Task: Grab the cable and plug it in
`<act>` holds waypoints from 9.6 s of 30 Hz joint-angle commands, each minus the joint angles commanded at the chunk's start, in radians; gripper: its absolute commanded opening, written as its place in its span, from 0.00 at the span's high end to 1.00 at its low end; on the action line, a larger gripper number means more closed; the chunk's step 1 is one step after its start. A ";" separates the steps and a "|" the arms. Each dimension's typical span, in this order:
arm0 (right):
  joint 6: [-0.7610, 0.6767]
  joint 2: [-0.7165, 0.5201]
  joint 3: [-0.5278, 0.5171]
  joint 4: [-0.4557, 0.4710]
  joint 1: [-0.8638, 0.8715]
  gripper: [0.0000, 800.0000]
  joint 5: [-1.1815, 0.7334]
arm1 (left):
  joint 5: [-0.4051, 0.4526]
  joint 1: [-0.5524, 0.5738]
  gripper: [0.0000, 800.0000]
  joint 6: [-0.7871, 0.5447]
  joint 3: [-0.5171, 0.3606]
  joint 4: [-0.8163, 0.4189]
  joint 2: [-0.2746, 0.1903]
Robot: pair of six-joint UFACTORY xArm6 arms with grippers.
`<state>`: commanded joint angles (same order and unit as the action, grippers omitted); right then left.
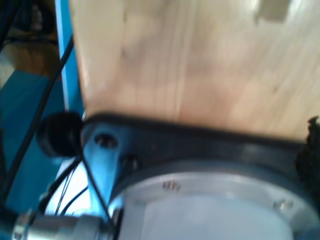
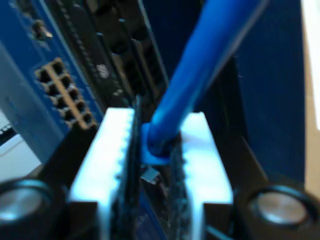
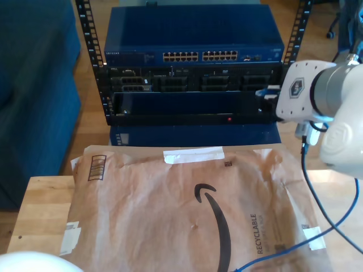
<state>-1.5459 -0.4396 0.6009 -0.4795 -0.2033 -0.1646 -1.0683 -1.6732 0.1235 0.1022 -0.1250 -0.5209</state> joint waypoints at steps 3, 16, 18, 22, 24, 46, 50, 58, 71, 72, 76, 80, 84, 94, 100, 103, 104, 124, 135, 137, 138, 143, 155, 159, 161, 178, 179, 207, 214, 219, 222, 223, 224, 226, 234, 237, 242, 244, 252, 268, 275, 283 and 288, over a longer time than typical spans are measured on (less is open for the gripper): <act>0.000 0.011 -0.006 -0.002 -0.002 1.00 0.002 | -0.005 -0.006 0.00 -0.002 0.005 0.000 0.006; 0.002 0.040 0.018 0.012 -0.003 1.00 0.049 | -0.006 -0.006 0.00 -0.002 0.006 -0.002 0.008; 0.003 0.041 0.052 0.015 -0.012 1.00 0.041 | -0.006 -0.006 0.00 -0.002 0.006 -0.002 0.008; -0.006 0.054 0.034 0.098 -0.087 1.00 0.049 | -0.006 -0.006 0.00 -0.002 0.006 -0.002 0.008; -0.006 0.074 0.032 0.101 -0.103 1.00 0.077 | -0.006 -0.006 0.00 -0.002 0.006 -0.002 0.008; 0.003 0.250 -0.078 0.150 -0.270 1.00 0.600 | -0.006 -0.006 0.00 -0.002 0.006 -0.002 0.008; 0.014 0.201 -0.110 0.152 -0.281 1.00 0.598 | -0.006 -0.006 0.00 -0.002 0.006 -0.002 0.008; 0.034 0.138 -0.195 0.166 -0.302 1.00 0.594 | -0.008 -0.006 0.00 -0.002 0.006 -0.002 0.008; 0.035 0.170 -0.143 0.172 -0.304 1.00 0.466 | -0.006 -0.006 0.00 -0.002 0.006 -0.002 0.008; 0.035 0.187 -0.138 0.170 -0.304 1.00 0.471 | -0.006 -0.006 0.00 -0.002 0.006 -0.002 0.008; 0.034 0.239 -0.132 0.167 -0.305 1.00 0.583 | -0.008 -0.006 0.00 -0.002 0.006 -0.002 0.008; 0.032 0.290 -0.127 0.164 -0.304 1.00 0.658 | -0.006 -0.006 0.00 -0.002 0.006 -0.002 0.008; 0.034 0.310 -0.132 0.163 -0.301 1.00 0.721 | -0.006 -0.006 0.00 -0.002 0.006 -0.002 0.008; 0.035 0.376 -0.150 0.163 -0.302 1.00 0.987 | -0.008 -0.006 0.00 -0.002 0.006 -0.002 0.008; 0.034 0.325 -0.247 0.164 -0.304 1.00 1.020 | -0.008 -0.006 0.00 -0.002 0.006 -0.002 0.008; 0.032 0.325 -0.241 0.163 -0.304 1.00 1.030 | -0.006 -0.006 0.00 -0.002 0.006 -0.002 0.008; 0.035 0.333 -0.238 0.163 -0.304 1.00 1.046 | -0.006 -0.006 0.00 -0.002 0.006 -0.002 0.008; 0.097 0.597 -0.077 0.147 -0.307 1.00 1.361 | -0.006 -0.006 0.00 -0.002 0.006 -0.002 0.008; 0.137 0.695 -0.023 0.084 -0.338 1.00 1.481 | -0.008 -0.006 0.00 -0.002 0.006 -0.002 0.008; 0.140 0.721 0.037 0.084 -0.339 1.00 1.481 | -0.008 -0.006 0.00 -0.002 0.006 -0.002 0.008; 0.141 0.741 0.061 0.084 -0.344 1.00 1.482 | -0.008 -0.006 0.00 -0.002 0.006 -0.002 0.008; 0.160 0.763 0.072 0.086 -0.351 1.00 1.485 | -0.008 -0.006 0.00 -0.002 0.006 -0.002 0.008; 0.210 0.809 0.115 -0.048 -0.379 1.00 1.573 | -0.009 -0.008 0.00 -0.005 0.008 -0.003 0.015; 0.226 0.853 0.167 -0.112 -0.417 1.00 1.583 | -0.009 -0.006 0.00 -0.005 0.008 -0.003 0.015; 0.259 0.881 0.178 -0.150 -0.453 1.00 1.608 | -0.009 -0.008 0.00 -0.005 0.008 -0.003 0.015; 0.339 1.122 0.502 -0.339 -0.451 1.00 1.645 | -0.009 -0.006 0.00 -0.005 0.008 -0.003 0.015; 0.351 1.132 0.514 -0.341 -0.450 1.00 1.645 | -0.009 -0.006 0.00 -0.005 0.008 -0.003 0.015; 0.436 1.274 0.752 -0.423 -0.331 1.00 1.605 | -0.009 -0.008 0.00 -0.005 0.008 -0.003 0.015; 0.430 1.274 0.750 -0.417 -0.331 1.00 1.577 | -0.009 -0.006 0.00 -0.005 0.008 -0.003 0.015; 0.422 1.274 0.750 -0.416 -0.327 1.00 1.571 | -0.009 -0.008 0.00 -0.005 0.008 -0.003 0.015; 0.420 1.274 0.750 -0.416 -0.321 1.00 1.567 | -0.009 -0.006 0.00 -0.005 0.008 -0.003 0.015; 0.419 1.274 0.750 -0.416 -0.321 1.00 1.565 | -0.009 -0.006 0.00 -0.005 0.008 -0.003 0.015; 0.413 1.274 0.750 -0.414 -0.319 1.00 1.565 | -0.009 -0.006 0.00 -0.005 0.008 -0.003 0.015; 0.384 1.274 0.743 -0.411 -0.319 1.00 1.564 | -0.009 -0.008 0.00 -0.005 0.008 -0.003 0.015; 0.341 1.272 0.738 -0.351 -0.311 1.00 1.540 | -0.009 -0.008 0.00 -0.005 0.008 -0.003 0.015; 0.331 1.272 0.738 -0.345 -0.307 1.00 1.540 | -0.009 -0.008 0.00 -0.005 0.008 -0.003 0.015; 0.330 1.272 0.741 -0.342 -0.307 1.00 1.540 | -0.009 -0.006 0.00 -0.005 0.008 -0.003 0.015; 0.330 1.272 0.743 -0.342 -0.307 1.00 1.540 | -0.009 -0.006 0.00 -0.005 0.008 -0.003 0.015; 0.316 1.274 0.747 -0.334 -0.304 1.00 1.540 | -0.009 -0.006 0.00 -0.005 0.008 -0.003 0.015; 0.304 1.274 0.750 -0.322 -0.296 1.00 1.533 | -0.009 -0.006 0.00 -0.005 0.008 -0.003 0.015; 0.307 1.283 0.753 -0.316 -0.298 1.00 1.525 | -0.009 -0.008 0.00 -0.005 0.008 -0.003 0.015; 0.307 1.284 0.756 -0.316 -0.298 1.00 1.525 | -0.009 -0.006 0.00 -0.005 0.008 -0.003 0.015; 0.307 1.283 0.756 -0.318 -0.299 1.00 1.531 | -0.009 -0.006 0.00 -0.005 0.008 -0.003 0.015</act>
<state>-1.2390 0.8431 1.3573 -0.7971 -0.5025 1.3667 -1.0775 -1.6794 0.1189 0.1099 -0.1281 -0.5056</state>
